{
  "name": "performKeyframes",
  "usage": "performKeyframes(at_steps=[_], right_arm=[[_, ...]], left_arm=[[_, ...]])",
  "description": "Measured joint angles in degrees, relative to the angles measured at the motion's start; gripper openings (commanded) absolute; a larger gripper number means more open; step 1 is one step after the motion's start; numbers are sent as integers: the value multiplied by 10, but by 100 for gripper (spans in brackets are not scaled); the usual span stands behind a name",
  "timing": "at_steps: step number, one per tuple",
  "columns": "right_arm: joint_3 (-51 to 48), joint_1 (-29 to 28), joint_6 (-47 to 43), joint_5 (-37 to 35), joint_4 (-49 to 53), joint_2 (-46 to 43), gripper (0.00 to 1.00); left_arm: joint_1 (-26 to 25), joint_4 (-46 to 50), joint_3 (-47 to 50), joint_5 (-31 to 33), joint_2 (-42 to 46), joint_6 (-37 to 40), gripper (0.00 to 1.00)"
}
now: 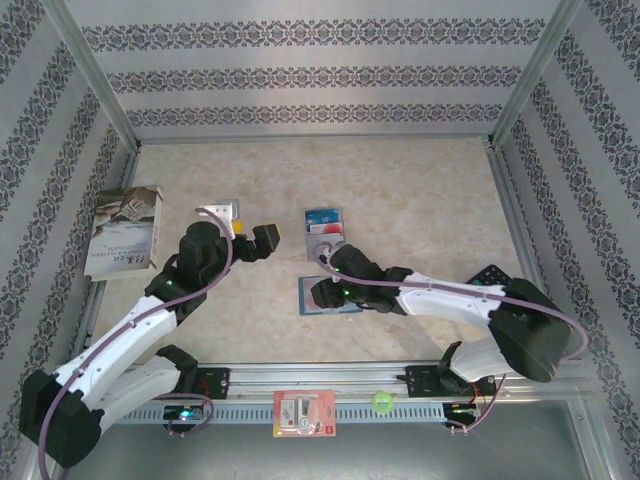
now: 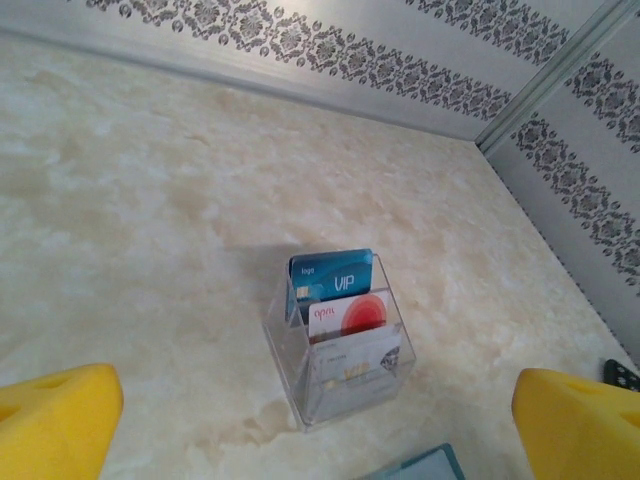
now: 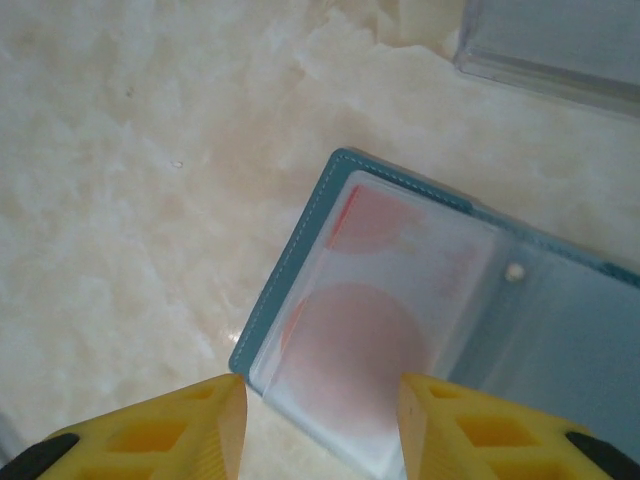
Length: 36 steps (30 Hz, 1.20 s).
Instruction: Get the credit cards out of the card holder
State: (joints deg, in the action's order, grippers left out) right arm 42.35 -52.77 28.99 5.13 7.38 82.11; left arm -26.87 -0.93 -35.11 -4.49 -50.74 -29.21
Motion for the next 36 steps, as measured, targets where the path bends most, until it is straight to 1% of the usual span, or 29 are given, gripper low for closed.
performKeyframes(at_steps=[5, 9, 15, 19, 23, 27, 30, 32, 34, 36], right_arm=[[73, -27, -36, -48, 51, 80, 42], [96, -43, -53, -76, 82, 115, 42], [111, -57, -67, -94, 106, 151, 41], [126, -59, -68, -103, 110, 165, 30], [129, -59, -68, -107, 105, 170, 12], [123, -59, -65, -108, 87, 167, 0], [103, -59, -65, -107, 58, 157, 0], [82, -58, -65, -105, 31, 146, 0], [60, -56, -64, -102, 8, 132, 0], [38, -50, -61, -98, -11, 115, 0]], left_arm=[[1, 31, 21, 0, 22, -30, 97], [5, 47, 44, 0, 21, -45, 96], [7, 57, 54, -3, 19, -57, 94], [7, 58, 54, -17, 13, -58, 89], [7, 61, 54, -36, 0, -62, 81], [5, 61, 54, -59, -23, -70, 72], [-11, 54, 62, -70, -45, -77, 63], [-30, 43, 72, -78, -66, -84, 53], [-44, 28, 83, -88, -91, -92, 46], [-57, 12, 93, -93, -115, -101, 43]])
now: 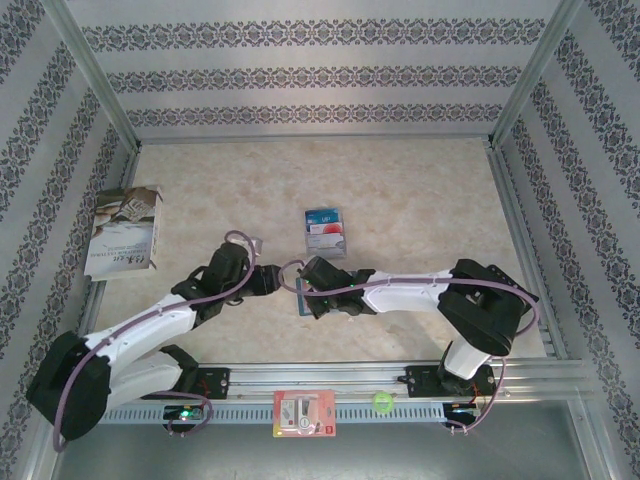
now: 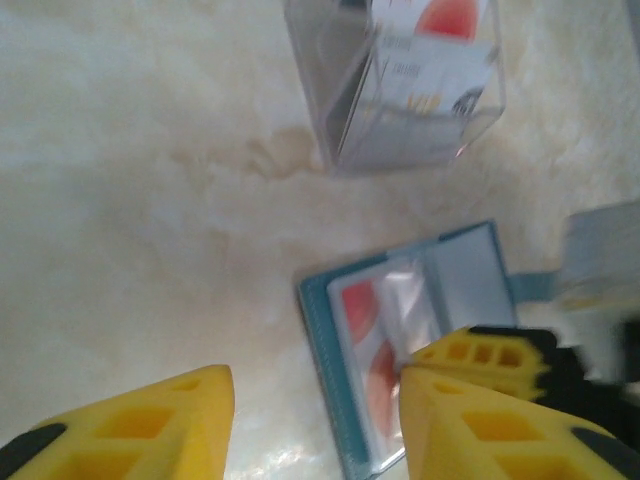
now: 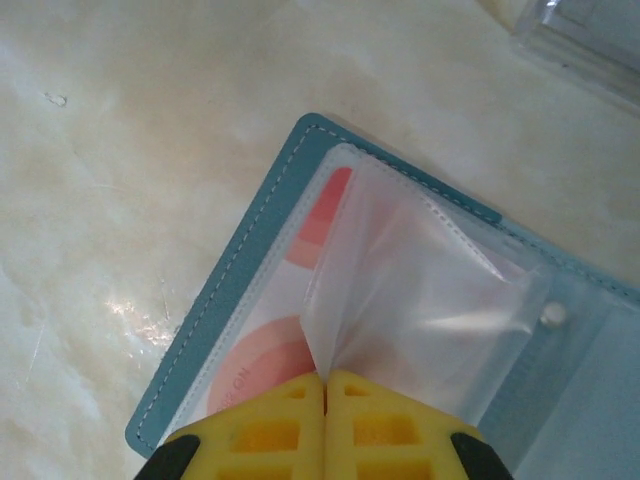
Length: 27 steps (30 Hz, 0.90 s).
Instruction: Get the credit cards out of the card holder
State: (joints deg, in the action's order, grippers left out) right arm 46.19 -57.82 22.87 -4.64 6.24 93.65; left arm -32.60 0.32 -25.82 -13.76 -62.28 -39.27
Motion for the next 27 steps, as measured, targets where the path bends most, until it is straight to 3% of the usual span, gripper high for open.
performKeyframes(at_steps=[9, 15, 18, 27], right_arm=[[-87, 31, 42, 43, -96, -61, 0], [-111, 37, 70, 65, -139, -64, 0], [-116, 37, 84, 70, -156, -65, 0], [-129, 37, 108, 72, -176, -67, 0]], left_arm=[[-64, -78, 3, -14, -109, -18, 22], [-79, -112, -2, -25, -151, -22, 18], [-89, -115, -16, -26, -156, -20, 11], [-101, -116, -53, -30, -204, -17, 1]])
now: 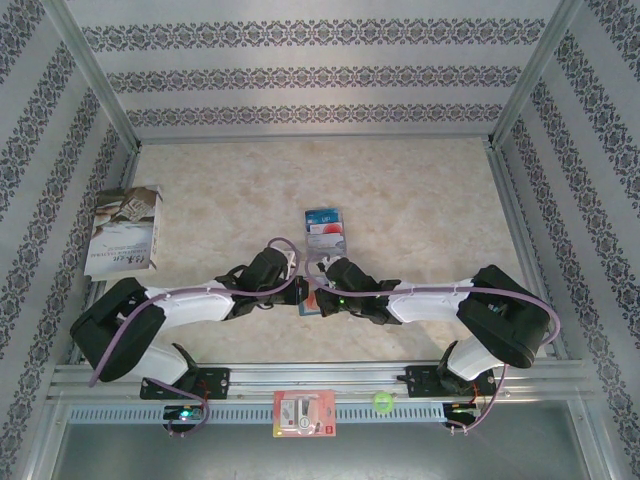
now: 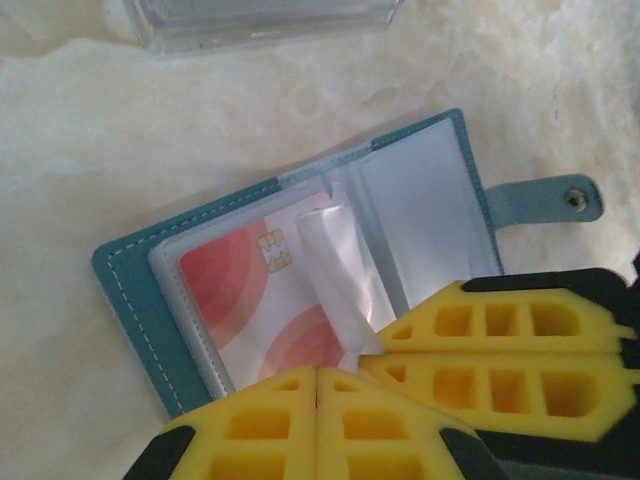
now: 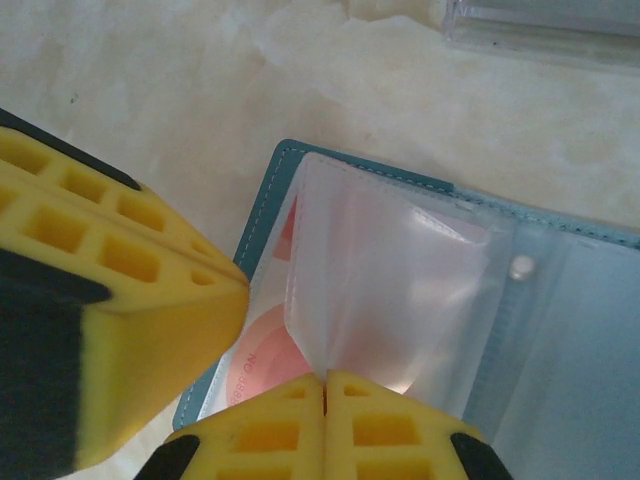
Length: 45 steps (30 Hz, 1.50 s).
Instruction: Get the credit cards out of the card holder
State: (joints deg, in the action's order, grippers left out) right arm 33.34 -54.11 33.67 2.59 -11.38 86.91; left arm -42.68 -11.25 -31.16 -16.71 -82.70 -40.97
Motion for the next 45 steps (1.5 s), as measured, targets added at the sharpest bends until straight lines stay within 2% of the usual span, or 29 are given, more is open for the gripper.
performKeyframes(at_steps=[10, 16, 19, 25, 29, 32, 35, 37, 39, 45], right_arm=[[-17, 0, 21, -3, -9, -20, 0], [-43, 0, 49, -36, 7, -65, 0], [-58, 4, 75, -67, 33, -100, 8], [-70, 12, 130, -127, 111, -170, 34], [-75, 29, 135, -134, 144, -214, 36], [-68, 43, 111, -104, 151, -239, 37], [-37, 57, 94, -42, 148, -222, 30], [-9, 61, 90, 5, 130, -181, 24], [5, 61, 94, 42, 103, -139, 24], [6, 63, 101, 92, 84, -64, 20]], left_arm=[[0, 33, -41, 4, -59, 1, 0], [0, 48, -65, 2, -78, 6, 0], [0, 51, -69, 2, -81, 9, 0], [0, 53, -70, 0, -81, 15, 0], [0, 54, -70, 0, -81, 17, 0], [0, 54, -70, 0, -80, 17, 0], [0, 56, -70, 0, -79, 17, 0], [0, 57, -70, 0, -79, 17, 0], [0, 57, -70, 0, -79, 17, 0], [0, 59, -68, 0, -75, 17, 0]])
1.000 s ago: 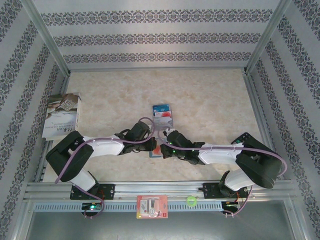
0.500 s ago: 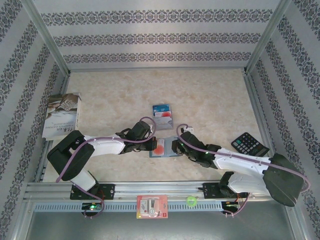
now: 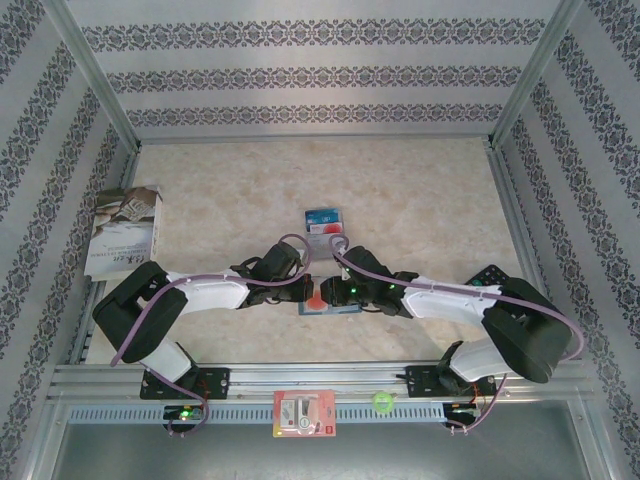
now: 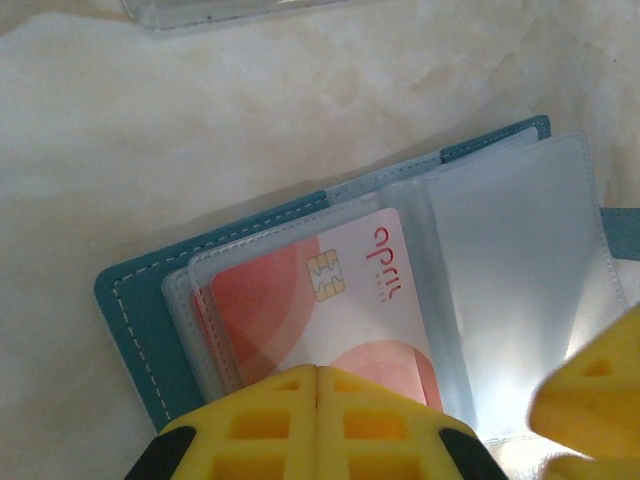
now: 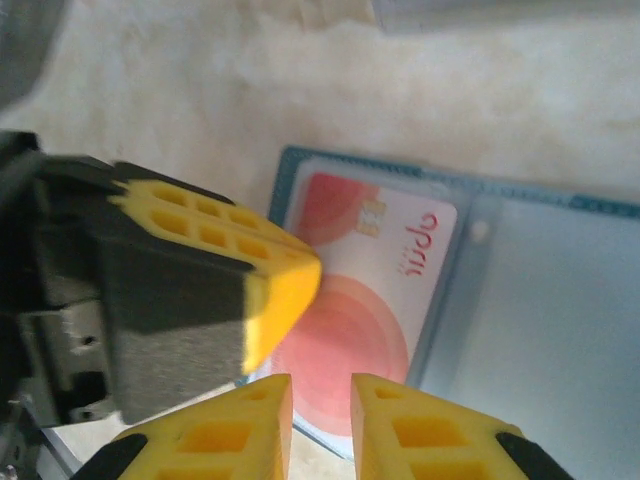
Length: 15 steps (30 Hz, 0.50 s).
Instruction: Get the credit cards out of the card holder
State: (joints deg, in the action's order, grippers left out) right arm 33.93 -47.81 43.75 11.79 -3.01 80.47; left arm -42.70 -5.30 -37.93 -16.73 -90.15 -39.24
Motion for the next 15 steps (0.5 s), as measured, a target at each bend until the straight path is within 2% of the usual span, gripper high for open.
performKeyframes(at_steps=[6, 10, 15], right_arm=[[-11, 20, 18, -19, 39, 7, 19], [-11, 23, 24, -54, 89, -2, 23], [-10, 23, 9, -66, 110, -58, 27]], left_arm=[[0, 2, 2, 0, 2, 0, 0], [0, 2, 2, -2, 2, 2, 0], [0, 17, 4, -2, 33, 9, 17]])
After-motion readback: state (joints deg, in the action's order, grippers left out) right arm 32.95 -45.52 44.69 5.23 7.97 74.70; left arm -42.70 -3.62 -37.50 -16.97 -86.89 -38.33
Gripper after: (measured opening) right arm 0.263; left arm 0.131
